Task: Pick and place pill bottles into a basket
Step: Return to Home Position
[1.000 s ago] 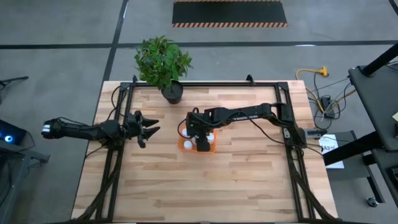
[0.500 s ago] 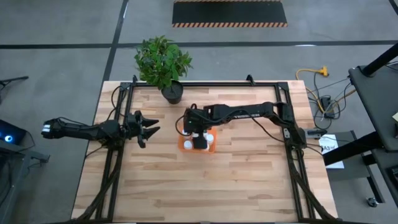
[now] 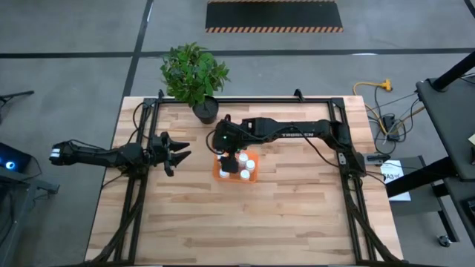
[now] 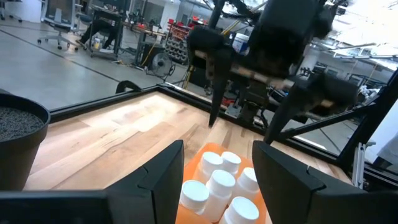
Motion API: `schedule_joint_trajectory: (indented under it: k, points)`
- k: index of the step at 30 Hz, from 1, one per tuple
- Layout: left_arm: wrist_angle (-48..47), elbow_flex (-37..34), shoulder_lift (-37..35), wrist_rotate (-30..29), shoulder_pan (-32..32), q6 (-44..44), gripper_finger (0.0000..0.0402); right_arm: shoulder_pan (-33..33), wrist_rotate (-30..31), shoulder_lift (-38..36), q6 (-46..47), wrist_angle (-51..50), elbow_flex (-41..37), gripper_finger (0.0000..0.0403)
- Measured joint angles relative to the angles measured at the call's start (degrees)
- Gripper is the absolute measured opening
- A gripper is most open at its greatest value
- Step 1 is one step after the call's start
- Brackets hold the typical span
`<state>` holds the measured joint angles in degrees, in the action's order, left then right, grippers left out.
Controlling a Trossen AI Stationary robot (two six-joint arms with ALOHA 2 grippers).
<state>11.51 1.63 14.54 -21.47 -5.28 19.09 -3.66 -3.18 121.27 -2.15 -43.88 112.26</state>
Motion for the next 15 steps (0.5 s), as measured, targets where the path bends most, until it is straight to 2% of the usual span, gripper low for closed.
schedule_joint_trajectory:
  k: [6, 15]
  points:
    - [0.0, 0.0, 0.0, 0.0, 0.0, 0.0, 0.0173, 0.0, 0.1, 0.0, 11.1, -0.3, 2.5, 0.0282]
    - [0.0, 0.0, 0.0, 0.0, 0.0, 0.0, 0.0173, 3.0, -4.6, -4.6, 11.0, 3.9, -0.5, 0.0292]
